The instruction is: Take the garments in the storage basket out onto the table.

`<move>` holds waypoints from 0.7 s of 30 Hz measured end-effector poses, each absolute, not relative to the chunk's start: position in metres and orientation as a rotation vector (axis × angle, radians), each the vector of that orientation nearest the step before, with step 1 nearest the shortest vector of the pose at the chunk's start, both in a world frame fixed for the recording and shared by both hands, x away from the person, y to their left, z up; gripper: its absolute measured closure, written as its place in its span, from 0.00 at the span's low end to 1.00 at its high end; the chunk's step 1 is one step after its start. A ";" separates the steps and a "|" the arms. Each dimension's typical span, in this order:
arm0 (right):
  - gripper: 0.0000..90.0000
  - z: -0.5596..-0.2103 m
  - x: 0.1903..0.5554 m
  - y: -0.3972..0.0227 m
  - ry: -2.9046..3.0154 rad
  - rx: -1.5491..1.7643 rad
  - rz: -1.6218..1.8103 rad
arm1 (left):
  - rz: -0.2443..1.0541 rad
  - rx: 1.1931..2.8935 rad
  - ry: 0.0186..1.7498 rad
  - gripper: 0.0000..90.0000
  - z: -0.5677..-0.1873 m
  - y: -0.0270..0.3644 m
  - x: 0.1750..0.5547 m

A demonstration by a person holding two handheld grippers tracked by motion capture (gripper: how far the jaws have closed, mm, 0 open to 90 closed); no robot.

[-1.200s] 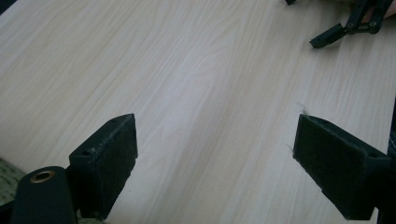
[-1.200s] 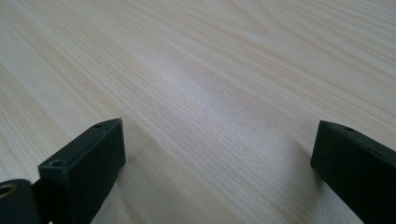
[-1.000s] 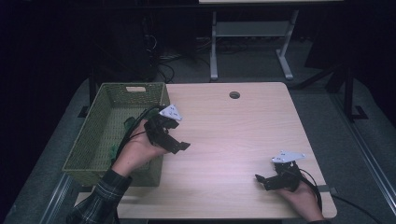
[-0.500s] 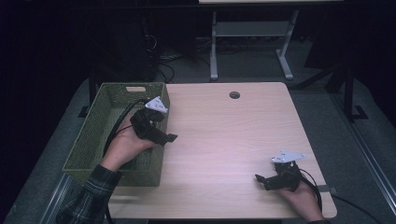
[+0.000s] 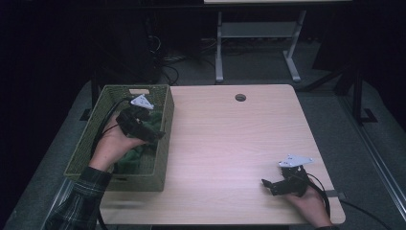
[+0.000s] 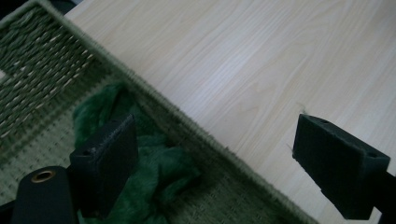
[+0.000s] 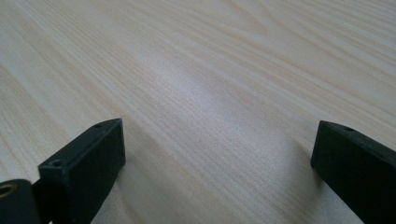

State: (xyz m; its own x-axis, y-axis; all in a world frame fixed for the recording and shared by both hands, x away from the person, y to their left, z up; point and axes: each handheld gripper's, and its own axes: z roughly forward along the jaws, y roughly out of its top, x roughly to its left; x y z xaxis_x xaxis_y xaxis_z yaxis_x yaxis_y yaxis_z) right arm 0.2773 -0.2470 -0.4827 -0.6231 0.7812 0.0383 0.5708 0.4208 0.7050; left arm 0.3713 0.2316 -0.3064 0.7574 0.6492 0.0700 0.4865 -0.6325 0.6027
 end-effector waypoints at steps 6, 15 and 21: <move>0.03 -0.483 0.277 -0.247 2.384 1.170 1.010 | 0.400 2.379 0.906 0.15 -0.306 0.246 0.374; 0.03 -0.483 0.277 -0.247 2.384 1.172 1.009 | 0.406 2.385 0.995 0.16 -0.318 0.269 0.382; 0.03 -0.483 0.277 -0.247 2.384 1.172 1.009 | 0.390 2.381 1.050 0.19 -0.331 0.283 0.388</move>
